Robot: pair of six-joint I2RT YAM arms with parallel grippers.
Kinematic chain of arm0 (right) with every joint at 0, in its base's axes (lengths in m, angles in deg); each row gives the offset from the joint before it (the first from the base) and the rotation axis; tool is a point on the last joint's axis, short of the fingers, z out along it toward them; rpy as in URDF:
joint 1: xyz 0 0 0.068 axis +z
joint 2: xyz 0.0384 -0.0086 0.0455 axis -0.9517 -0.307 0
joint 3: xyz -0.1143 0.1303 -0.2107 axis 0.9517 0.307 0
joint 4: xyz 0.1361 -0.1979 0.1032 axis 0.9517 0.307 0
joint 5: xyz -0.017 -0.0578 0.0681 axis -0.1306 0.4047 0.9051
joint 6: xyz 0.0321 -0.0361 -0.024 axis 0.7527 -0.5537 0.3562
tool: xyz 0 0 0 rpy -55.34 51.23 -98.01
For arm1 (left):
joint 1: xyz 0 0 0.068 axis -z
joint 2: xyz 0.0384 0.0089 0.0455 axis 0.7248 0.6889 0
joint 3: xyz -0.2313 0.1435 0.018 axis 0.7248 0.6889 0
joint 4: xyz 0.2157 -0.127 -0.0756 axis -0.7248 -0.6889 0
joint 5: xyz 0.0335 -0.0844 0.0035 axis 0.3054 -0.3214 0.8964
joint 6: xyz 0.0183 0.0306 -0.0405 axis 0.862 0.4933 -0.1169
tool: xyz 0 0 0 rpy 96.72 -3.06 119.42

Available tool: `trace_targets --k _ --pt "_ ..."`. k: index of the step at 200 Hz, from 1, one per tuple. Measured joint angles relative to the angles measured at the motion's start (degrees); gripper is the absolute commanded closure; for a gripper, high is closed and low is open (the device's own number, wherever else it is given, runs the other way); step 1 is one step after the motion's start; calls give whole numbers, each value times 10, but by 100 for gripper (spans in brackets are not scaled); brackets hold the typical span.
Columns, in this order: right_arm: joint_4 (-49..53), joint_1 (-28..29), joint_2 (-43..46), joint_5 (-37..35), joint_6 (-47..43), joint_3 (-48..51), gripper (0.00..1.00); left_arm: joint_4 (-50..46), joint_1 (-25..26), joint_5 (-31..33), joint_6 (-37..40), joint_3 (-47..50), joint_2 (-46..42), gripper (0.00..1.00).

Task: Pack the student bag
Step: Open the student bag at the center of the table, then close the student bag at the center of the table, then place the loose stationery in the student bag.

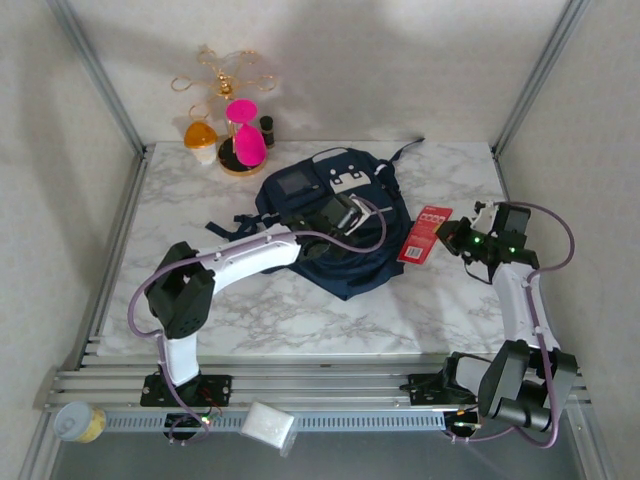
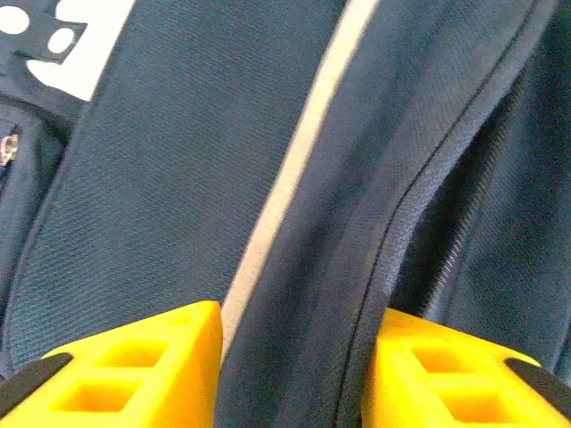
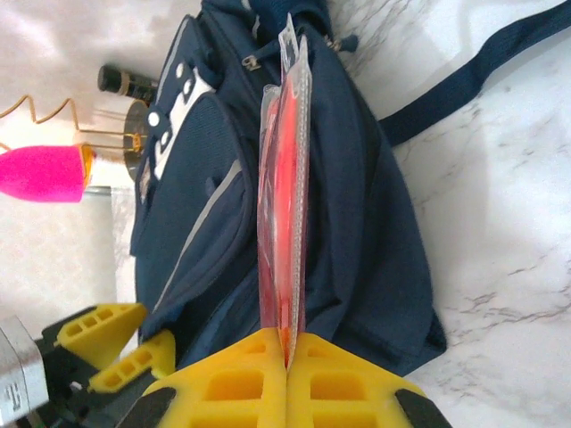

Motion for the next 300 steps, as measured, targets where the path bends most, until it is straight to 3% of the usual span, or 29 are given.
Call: trace_targets --k 13,40,92,145,211,253,269,300 --pt "-2 10 0 3 10 0 100 1 -14 -17 -2 -10 0 84" --pt "-51 50 0 17 58 23 100 1 -36 -43 -12 -26 0 100" --pt "-240 158 -25 20 249 106 100 -18 -39 -73 -86 -56 0 100" --pt "-405 196 -139 -23 380 91 100 -20 -28 -90 -182 -57 -12 100" --pt "-564 240 -336 -12 424 -22 100 5 -4 -82 -322 -21 -58 100" --pt "-579 300 -389 -34 425 -71 100 8 0 -40 -398 0 -62 100" --pt "-579 317 -393 -51 425 -76 79 16 -1 -33 -418 13 -67 100" --pt "-564 330 -395 -76 409 -79 59 44 -17 -32 -449 46 -91 100"
